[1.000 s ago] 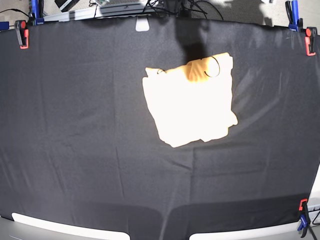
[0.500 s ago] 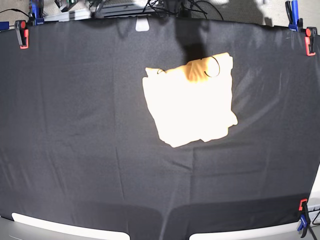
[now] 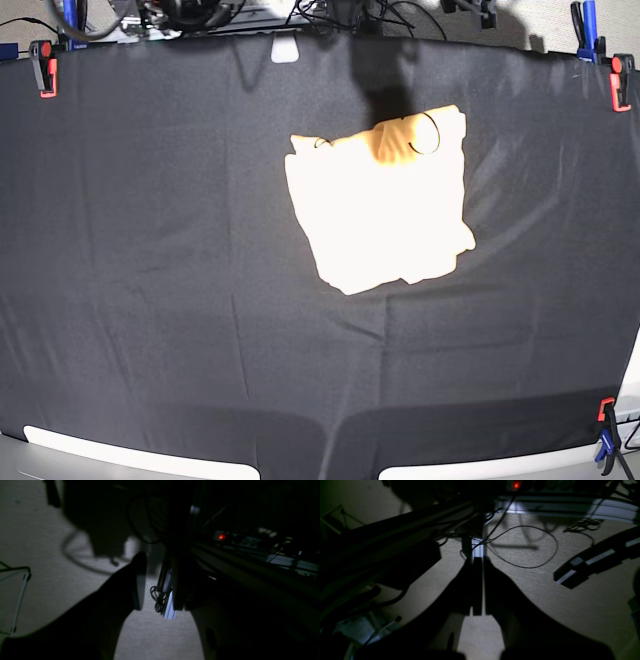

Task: Layout the t-shirt on the table in an organized manner, then fold the t-shirt properly

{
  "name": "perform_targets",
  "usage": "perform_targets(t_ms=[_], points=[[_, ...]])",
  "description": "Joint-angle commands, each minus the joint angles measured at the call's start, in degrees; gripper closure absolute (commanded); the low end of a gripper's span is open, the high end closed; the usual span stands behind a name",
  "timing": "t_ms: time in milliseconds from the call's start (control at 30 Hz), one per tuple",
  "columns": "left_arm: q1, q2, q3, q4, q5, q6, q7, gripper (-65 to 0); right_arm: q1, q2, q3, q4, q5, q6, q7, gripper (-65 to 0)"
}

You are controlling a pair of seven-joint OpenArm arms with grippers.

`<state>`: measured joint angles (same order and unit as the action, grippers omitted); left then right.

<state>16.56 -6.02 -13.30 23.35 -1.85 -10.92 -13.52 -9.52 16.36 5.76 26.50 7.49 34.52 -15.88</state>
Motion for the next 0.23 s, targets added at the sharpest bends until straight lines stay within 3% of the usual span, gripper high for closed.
perform_targets(t_ms=[0, 200], points=[[0.6, -0.2, -0.2, 0.1, -0.1, -0.1, -0.7, -15.9, 0.2, 0.9, 0.2, 0.3, 0.2, 0.8, 0.2, 0.0], [0.6, -0.2, -0.2, 0.1, -0.1, -0.1, -0.7, -15.9, 0.2, 0.9, 0.1, 0.3, 0.2, 2.7, 0.0, 0.0]])
